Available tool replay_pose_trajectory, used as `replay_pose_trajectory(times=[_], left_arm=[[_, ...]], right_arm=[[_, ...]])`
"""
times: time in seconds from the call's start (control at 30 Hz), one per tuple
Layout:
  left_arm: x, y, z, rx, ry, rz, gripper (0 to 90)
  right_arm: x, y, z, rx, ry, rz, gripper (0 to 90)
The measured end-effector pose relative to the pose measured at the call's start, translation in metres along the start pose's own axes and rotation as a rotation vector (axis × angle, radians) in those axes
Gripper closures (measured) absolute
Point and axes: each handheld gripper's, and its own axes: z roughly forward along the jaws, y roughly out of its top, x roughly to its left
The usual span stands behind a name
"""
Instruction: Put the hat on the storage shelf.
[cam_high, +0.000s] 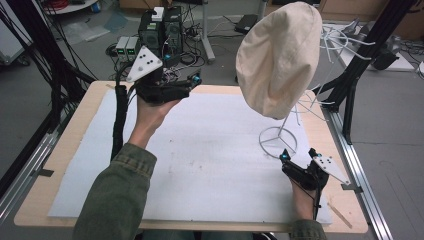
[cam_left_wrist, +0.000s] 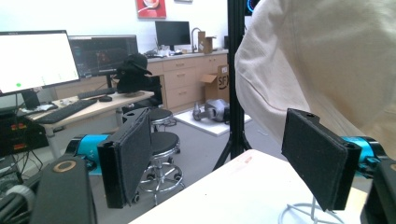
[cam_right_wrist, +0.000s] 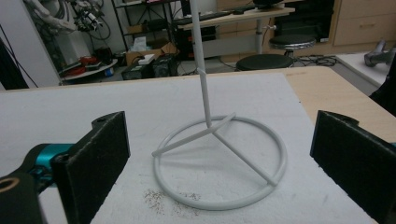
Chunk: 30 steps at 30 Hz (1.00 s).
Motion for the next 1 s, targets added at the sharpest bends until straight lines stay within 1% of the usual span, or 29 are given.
replay_pose_trajectory(times=[0.07, 0.23, 0.33, 0.43, 0.5, 0.53, 0.57, 0.8, 0.93, 1.0], left_arm=[[0.002, -0.004, -0.007, 0.002, 0.009, 0.003, 24.5], [0.007, -0.014, -0.022, 0.005, 0.021, -0.024, 23.5], [0.009, -0.019, -0.032, -0.004, 0.034, -0.033, 23.3], [0.01, -0.025, -0.041, 0.001, 0.043, -0.043, 23.3], [0.012, -0.028, -0.047, 0.005, 0.057, -0.043, 22.9], [0.013, -0.029, -0.051, 0.001, 0.061, -0.051, 22.8], [0.014, -0.03, -0.053, 0.006, 0.064, -0.054, 22.7], [0.02, -0.034, -0.071, -0.017, 0.102, -0.066, 22.4], [0.024, -0.038, -0.08, -0.019, 0.122, -0.072, 22.3], [0.026, -0.04, -0.085, -0.015, 0.139, -0.074, 22.4]], right_arm=[[0.0, 0.0, 0.0, 0.001, 0.001, -0.005, 3.7], [0.001, -0.001, 0.001, -0.001, 0.003, -0.001, 3.8], [0.001, -0.001, 0.001, 0.005, 0.003, -0.005, 3.7], [0.0, -0.001, 0.001, 0.007, 0.005, -0.004, 3.7], [0.0, -0.001, 0.001, 0.006, 0.004, -0.002, 3.7], [0.0, -0.001, 0.001, 0.008, 0.004, -0.002, 3.7], [0.0, -0.001, 0.001, 0.008, 0.004, -0.002, 3.8], [0.001, -0.002, 0.001, 0.007, 0.005, -0.003, 3.7], [0.001, -0.002, 0.001, 0.008, 0.005, -0.005, 3.7], [0.001, -0.002, 0.001, 0.009, 0.006, -0.003, 3.7]])
